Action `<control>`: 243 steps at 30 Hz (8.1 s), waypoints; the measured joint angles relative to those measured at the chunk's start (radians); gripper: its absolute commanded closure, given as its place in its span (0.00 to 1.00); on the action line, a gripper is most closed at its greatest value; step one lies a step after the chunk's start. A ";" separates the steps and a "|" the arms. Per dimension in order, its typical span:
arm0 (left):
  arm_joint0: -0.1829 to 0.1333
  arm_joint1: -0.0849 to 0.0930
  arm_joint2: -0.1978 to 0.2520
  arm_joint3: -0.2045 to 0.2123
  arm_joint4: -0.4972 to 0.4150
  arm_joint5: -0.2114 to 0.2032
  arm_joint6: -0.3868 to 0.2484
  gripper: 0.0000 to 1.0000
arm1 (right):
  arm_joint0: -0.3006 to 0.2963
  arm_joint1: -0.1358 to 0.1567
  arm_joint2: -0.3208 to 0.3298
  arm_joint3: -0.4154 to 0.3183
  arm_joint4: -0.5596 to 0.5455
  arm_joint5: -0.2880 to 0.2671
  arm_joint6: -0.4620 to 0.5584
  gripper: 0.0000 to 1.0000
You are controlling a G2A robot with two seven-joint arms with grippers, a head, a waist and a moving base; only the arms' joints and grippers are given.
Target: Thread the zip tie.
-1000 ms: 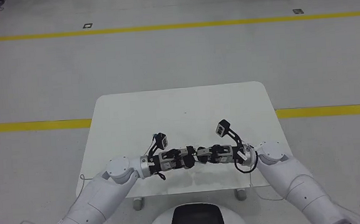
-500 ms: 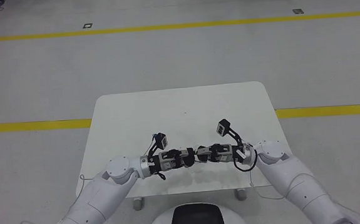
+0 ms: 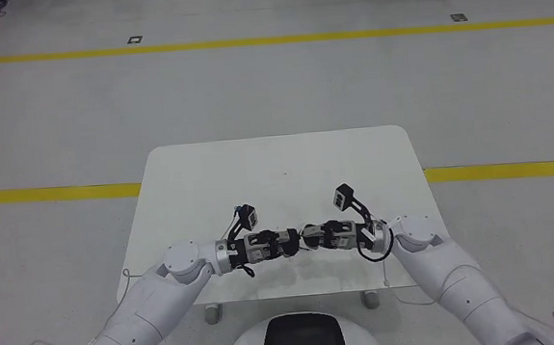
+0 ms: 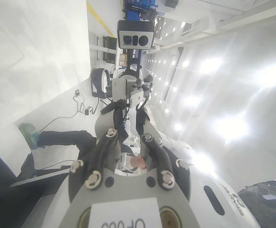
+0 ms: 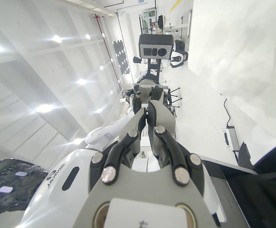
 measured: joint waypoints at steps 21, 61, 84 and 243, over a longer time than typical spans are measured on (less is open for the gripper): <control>-0.005 -0.002 0.010 0.004 0.005 0.006 0.004 0.93 | 0.011 -0.007 -0.016 0.020 0.008 -0.015 0.023 1.00; -0.010 -0.001 0.017 0.006 0.008 0.002 0.001 1.00 | 0.015 -0.012 -0.020 0.030 0.010 -0.014 0.024 1.00; -0.009 0.011 -0.001 0.025 0.074 -0.124 -0.053 1.00 | -0.023 0.003 0.034 0.003 0.035 -0.018 0.013 0.00; 0.143 -0.035 -0.319 -0.027 0.214 -0.155 -0.120 1.00 | 0.326 -0.058 -0.443 -0.164 -1.444 -0.107 -0.144 0.00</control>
